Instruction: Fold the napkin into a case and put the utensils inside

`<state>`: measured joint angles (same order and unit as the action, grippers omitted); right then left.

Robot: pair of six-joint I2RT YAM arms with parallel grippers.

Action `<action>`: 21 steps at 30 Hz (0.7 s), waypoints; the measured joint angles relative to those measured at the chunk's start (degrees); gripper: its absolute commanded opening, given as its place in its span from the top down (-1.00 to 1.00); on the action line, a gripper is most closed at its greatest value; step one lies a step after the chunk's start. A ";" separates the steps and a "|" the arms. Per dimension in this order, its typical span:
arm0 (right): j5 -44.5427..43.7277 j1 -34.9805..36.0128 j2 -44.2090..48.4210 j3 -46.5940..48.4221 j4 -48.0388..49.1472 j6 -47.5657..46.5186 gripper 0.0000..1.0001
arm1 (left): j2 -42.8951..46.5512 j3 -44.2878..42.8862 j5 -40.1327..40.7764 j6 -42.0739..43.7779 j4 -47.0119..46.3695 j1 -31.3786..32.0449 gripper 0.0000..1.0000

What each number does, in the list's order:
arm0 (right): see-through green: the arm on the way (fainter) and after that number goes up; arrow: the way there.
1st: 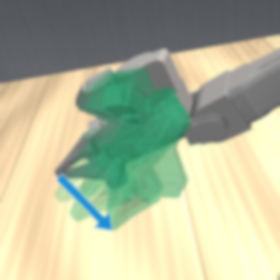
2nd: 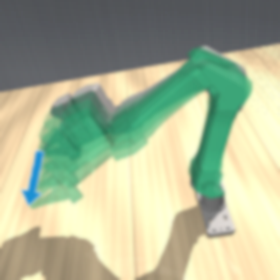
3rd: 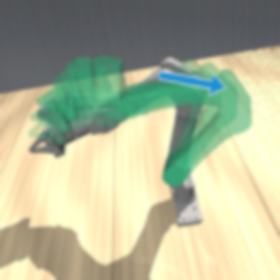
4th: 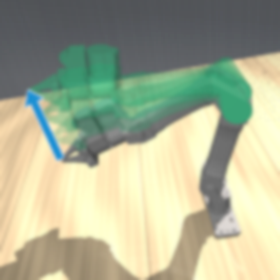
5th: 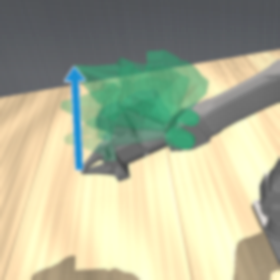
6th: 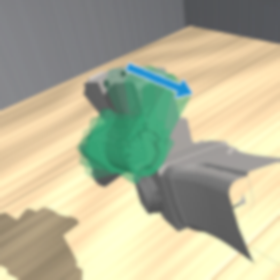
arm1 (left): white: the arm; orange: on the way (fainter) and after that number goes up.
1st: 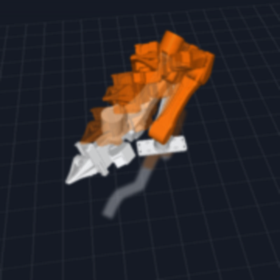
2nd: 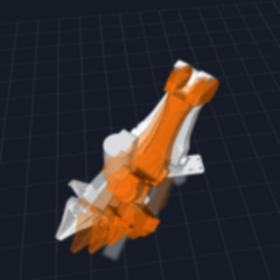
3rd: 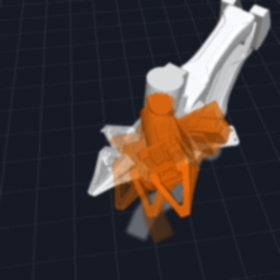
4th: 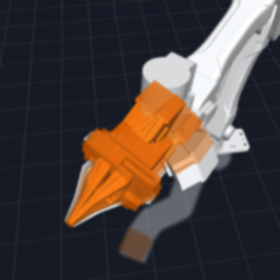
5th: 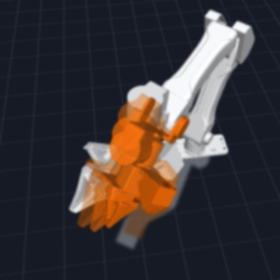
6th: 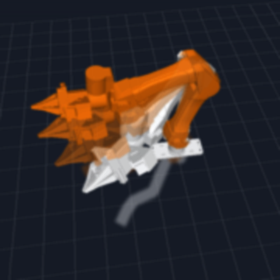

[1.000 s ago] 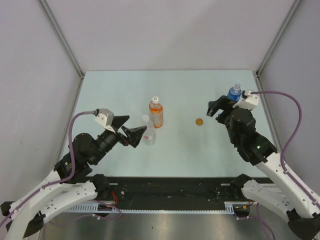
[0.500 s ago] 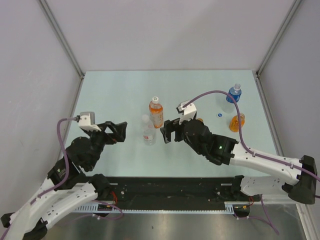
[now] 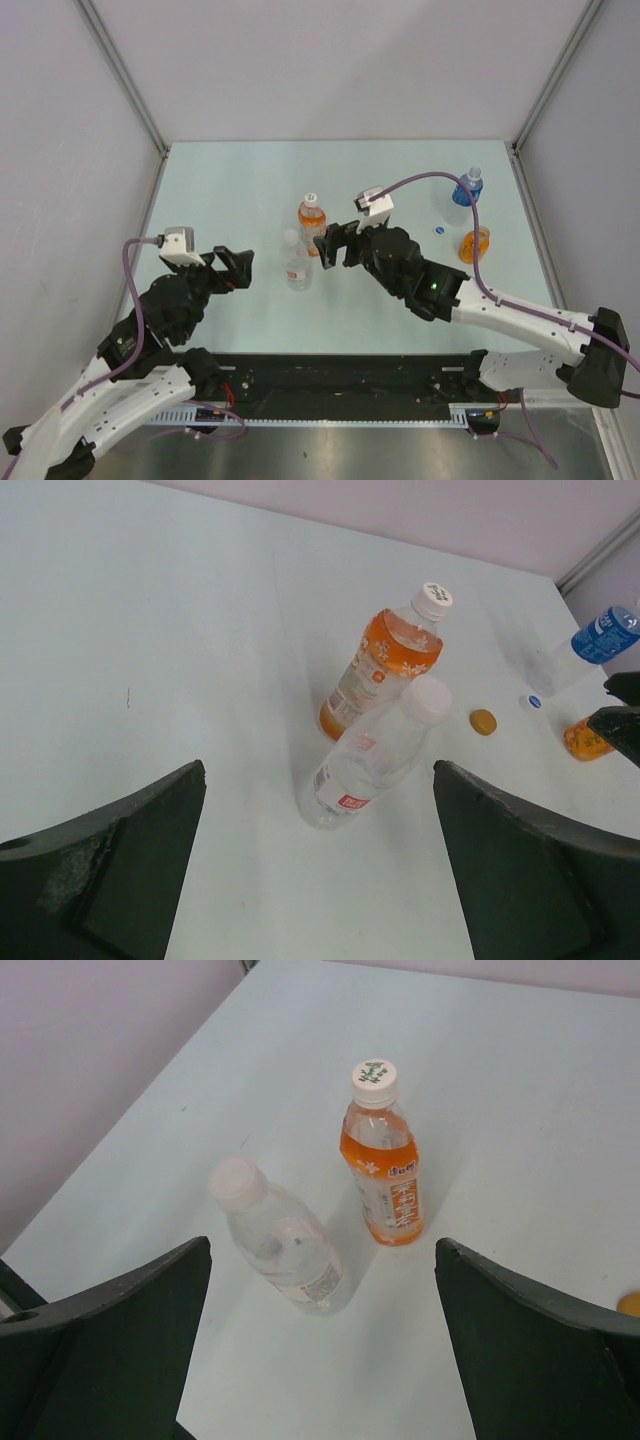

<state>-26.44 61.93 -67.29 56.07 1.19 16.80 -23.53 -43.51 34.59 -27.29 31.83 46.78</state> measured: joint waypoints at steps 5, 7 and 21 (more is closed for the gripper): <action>1.57 -1.53 -0.96 0.04 1.22 -0.46 -0.88 | -0.33 0.68 -0.31 0.35 -0.50 0.00 -1.00; 3.21 -1.92 -2.08 0.90 1.55 -0.63 -0.87 | -1.03 0.98 -0.52 0.35 -0.74 0.00 -1.00; 10.60 -1.73 -17.20 9.01 2.95 -1.66 -0.88 | -0.17 1.81 -1.29 1.42 -0.81 0.00 -1.00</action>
<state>-15.84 60.20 -84.49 65.08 4.14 15.14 -23.70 -41.69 33.30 -25.87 31.03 46.78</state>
